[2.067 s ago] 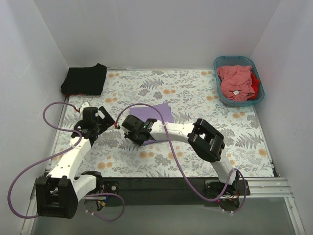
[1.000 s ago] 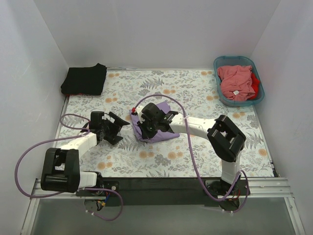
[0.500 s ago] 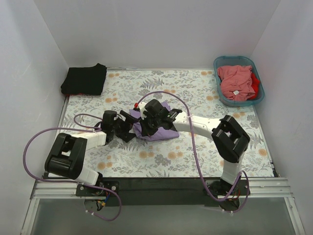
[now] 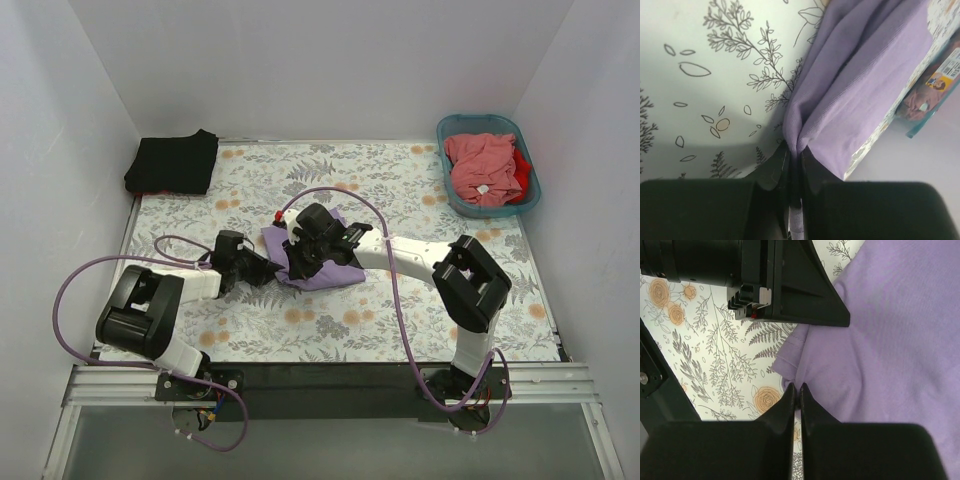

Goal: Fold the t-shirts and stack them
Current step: Neatly place the folded tshirt to the corner

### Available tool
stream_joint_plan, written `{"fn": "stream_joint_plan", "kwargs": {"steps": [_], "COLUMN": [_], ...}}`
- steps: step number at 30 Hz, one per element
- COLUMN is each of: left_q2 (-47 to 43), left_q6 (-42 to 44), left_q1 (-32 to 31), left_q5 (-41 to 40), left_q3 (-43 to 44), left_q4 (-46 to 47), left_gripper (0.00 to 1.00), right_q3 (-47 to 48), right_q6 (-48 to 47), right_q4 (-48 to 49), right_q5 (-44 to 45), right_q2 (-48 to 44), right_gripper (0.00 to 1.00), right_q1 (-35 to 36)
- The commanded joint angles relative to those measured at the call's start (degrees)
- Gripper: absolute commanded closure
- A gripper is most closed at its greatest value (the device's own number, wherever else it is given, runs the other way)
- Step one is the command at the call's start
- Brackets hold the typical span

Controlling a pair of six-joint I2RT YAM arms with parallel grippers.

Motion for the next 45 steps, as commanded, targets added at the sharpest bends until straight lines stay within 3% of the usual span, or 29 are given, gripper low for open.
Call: {"fn": "stream_joint_plan", "kwargs": {"steps": [1, 3, 4, 12, 14, 18, 22, 31, 37, 45], "left_q2": [-0.1, 0.1, 0.2, 6.3, 8.9, 13.8, 17.5, 28.6, 37.3, 45.3], "left_q6": [2.9, 4.9, 5.6, 23.7, 30.2, 40.8, 48.8, 61.3, 70.0, 75.3], "left_q1": [-0.2, -0.1, -0.2, 3.2, 4.9, 6.4, 7.0, 10.8, 12.1, 14.4], "left_q5": [-2.9, -3.6, -3.9, -8.4, -9.6, -12.3, -17.6, -25.5, -30.8, -29.5], "left_q3": [0.9, 2.0, 2.8, 17.2, 20.8, 31.9, 42.5, 64.5, 81.4, 97.6], "left_q4": [-3.0, -4.0, -4.7, -15.9, -18.0, -25.3, -28.3, -32.1, -34.7, -36.6], "left_gripper": [1.0, 1.0, 1.0, 1.0, 1.0, 1.0, 1.0, 1.0, 1.0, 1.0], "right_q3": [0.1, 0.2, 0.3, -2.6, -3.6, -6.4, -11.2, -16.6, -17.4, -12.3], "right_q6": [0.6, 0.6, 0.6, -0.3, -1.1, -2.4, -2.2, -1.8, -0.1, 1.7], "right_q4": [2.1, 2.1, 2.1, -0.5, -2.7, -7.2, -10.5, -16.2, -16.5, -21.1], "right_q5": [-1.8, -2.8, -3.1, 0.5, 3.4, 9.0, 13.4, 25.1, 23.1, 20.9], "right_q2": [-0.9, -0.6, -0.5, -5.2, -7.0, -12.6, -18.4, -26.8, -25.8, -21.6], "right_gripper": [0.87, 0.78, 0.68, 0.4, 0.25, 0.16, 0.02, 0.02, 0.02, 0.02], "right_q1": [0.0, -0.1, -0.1, -1.5, -1.9, -2.9, -4.1, -6.4, -7.2, -7.6]}}
